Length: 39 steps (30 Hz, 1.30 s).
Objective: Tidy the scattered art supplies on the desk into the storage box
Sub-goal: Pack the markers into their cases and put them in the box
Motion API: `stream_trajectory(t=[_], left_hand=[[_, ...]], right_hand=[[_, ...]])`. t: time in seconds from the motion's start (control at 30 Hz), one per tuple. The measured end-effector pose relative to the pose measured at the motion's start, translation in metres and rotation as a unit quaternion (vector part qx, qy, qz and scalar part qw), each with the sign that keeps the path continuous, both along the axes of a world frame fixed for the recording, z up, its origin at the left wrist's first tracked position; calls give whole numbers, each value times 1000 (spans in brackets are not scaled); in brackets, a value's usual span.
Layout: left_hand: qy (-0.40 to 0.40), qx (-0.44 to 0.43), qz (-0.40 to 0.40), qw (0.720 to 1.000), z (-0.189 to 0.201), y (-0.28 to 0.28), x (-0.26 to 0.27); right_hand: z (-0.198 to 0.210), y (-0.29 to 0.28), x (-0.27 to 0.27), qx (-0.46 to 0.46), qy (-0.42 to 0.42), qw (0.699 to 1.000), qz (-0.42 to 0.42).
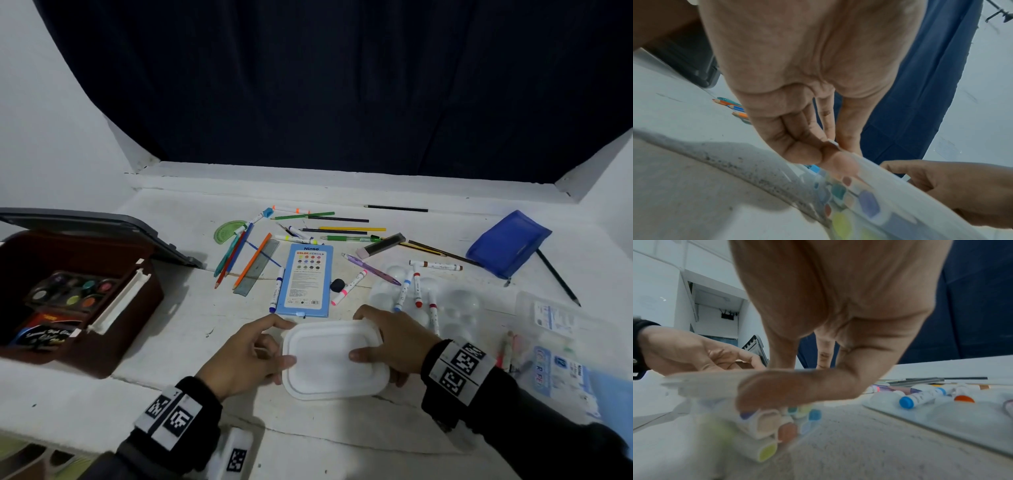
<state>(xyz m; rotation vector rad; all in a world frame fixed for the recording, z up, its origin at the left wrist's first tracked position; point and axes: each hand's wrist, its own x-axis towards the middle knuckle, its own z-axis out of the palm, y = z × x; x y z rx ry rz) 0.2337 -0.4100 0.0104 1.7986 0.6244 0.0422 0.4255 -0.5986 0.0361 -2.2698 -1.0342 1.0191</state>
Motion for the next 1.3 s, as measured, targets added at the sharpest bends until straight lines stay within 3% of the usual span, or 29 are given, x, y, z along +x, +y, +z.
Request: stream_trajectory(t=[0.33,0.43,0.57,0.97,1.1,1.2,1.3], left_hand=[[-36,62,-43,997,-8,1,-6],[-6,76,-82,994,-4,3,-10],[9,95,-63,993,-6,5,-10],[13,93,-61,994,-4,6,-9],[18,144,-69,987,2,-2,-19],[-19,170,-47,984,1,-8,-31],[-63,168,-3,984,3,-7,-45]], right_hand=[[-12,-16,-5,95,78,980,-154],[-9,-22,-1,113,133,972,-157],[-7,-27,3,105,158,972,-138],[3,-14,-15,-6,-63,997,-44],[13,-6,-28,-53,-212,976,18],[14,5,-36,-36,-200,974,97],[5,19,-38,-66,-225,953,194]])
